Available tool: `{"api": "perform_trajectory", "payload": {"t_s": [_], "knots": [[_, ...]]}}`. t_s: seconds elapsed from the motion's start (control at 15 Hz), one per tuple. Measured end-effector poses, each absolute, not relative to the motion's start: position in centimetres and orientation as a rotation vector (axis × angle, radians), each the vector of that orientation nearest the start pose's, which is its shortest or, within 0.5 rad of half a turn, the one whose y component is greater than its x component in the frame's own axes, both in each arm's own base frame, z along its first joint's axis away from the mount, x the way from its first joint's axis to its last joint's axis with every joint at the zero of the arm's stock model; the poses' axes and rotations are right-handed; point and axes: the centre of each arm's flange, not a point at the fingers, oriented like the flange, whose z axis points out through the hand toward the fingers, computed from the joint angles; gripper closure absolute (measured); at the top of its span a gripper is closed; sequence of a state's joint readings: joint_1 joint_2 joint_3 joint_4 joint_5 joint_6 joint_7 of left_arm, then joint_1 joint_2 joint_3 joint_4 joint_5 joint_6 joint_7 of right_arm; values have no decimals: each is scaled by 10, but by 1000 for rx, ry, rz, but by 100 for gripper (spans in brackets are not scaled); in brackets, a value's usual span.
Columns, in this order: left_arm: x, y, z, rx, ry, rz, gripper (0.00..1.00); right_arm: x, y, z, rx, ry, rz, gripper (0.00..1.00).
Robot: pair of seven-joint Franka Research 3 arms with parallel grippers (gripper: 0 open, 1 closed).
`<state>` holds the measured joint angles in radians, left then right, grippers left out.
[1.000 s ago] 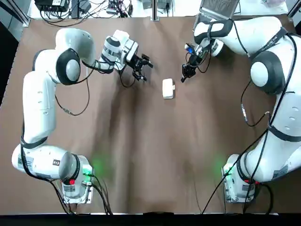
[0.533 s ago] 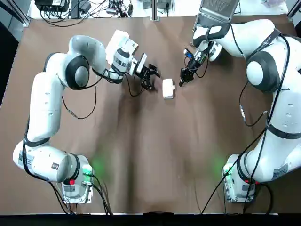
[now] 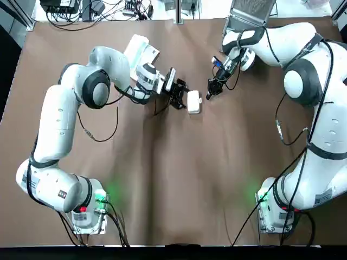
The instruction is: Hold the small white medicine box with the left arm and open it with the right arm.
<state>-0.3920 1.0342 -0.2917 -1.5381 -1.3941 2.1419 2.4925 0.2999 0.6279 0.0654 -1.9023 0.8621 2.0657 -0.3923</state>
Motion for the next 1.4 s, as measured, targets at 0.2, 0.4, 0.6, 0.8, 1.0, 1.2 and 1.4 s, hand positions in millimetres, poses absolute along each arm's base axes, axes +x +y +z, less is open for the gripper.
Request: {"api": "perform_trajectory", "payload": {"t_s": [0.2, 0.4, 0.6, 0.8, 1.0, 1.2, 1.4], "knots": [[505, -444, 59, 1140, -1622, 819, 5, 534, 247, 151, -2392, -167, 543, 99], [511, -441, 60, 1146, -1621, 829, 20, 533, 248, 149, -2391, -165, 546, 99], [514, -438, 60, 1152, -1616, 836, 32, 532, 249, 148, -2390, -167, 551, 99], [518, -437, 60, 1160, -1611, 845, 44, 530, 254, 146, -2380, -165, 555, 99], [518, -437, 60, 1161, -1610, 846, 44, 524, 265, 145, -2368, -174, 563, 99], [518, -437, 60, 1162, -1608, 846, 44, 517, 279, 141, -2350, -173, 575, 99], [518, -437, 60, 1164, -1605, 847, 44, 513, 283, 137, -2351, -175, 582, 99]]}}
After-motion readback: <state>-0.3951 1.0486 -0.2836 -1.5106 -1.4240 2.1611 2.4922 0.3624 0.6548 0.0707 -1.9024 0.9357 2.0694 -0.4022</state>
